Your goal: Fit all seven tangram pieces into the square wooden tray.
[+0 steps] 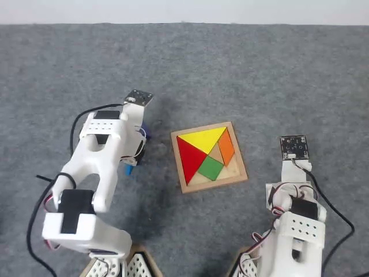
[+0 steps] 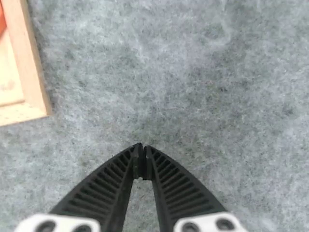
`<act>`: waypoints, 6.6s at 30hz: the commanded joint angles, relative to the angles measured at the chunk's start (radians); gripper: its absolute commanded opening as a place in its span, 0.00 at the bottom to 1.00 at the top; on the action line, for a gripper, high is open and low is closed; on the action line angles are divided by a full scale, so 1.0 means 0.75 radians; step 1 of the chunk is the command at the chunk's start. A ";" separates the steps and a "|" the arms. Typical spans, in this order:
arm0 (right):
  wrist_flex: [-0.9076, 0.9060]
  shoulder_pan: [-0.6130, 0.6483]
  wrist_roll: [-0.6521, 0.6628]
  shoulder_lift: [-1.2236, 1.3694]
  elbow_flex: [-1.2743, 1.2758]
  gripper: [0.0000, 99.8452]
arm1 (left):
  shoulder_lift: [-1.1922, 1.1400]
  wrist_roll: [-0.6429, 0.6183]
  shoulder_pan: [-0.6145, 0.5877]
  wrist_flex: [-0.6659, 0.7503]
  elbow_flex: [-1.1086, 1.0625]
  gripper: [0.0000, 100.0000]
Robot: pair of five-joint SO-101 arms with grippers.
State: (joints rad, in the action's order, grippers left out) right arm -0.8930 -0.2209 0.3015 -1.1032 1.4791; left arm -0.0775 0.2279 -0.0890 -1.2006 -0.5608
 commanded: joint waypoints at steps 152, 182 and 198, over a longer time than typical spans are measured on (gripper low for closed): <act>-0.107 0.578 -0.338 1.288 -0.998 0.09 | 0.217 -0.481 -0.188 0.372 -0.066 0.10; -0.130 0.645 -0.331 0.701 -0.818 0.09 | 0.153 -0.291 -0.258 0.344 0.240 0.10; 0.069 0.038 -0.117 0.564 -0.397 0.09 | -0.734 -0.939 -0.065 -0.170 1.136 0.19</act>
State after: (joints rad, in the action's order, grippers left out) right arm -0.8838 -0.1749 0.2018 -0.6460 1.1815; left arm -0.5439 -0.3122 -0.1458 -1.2789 0.1573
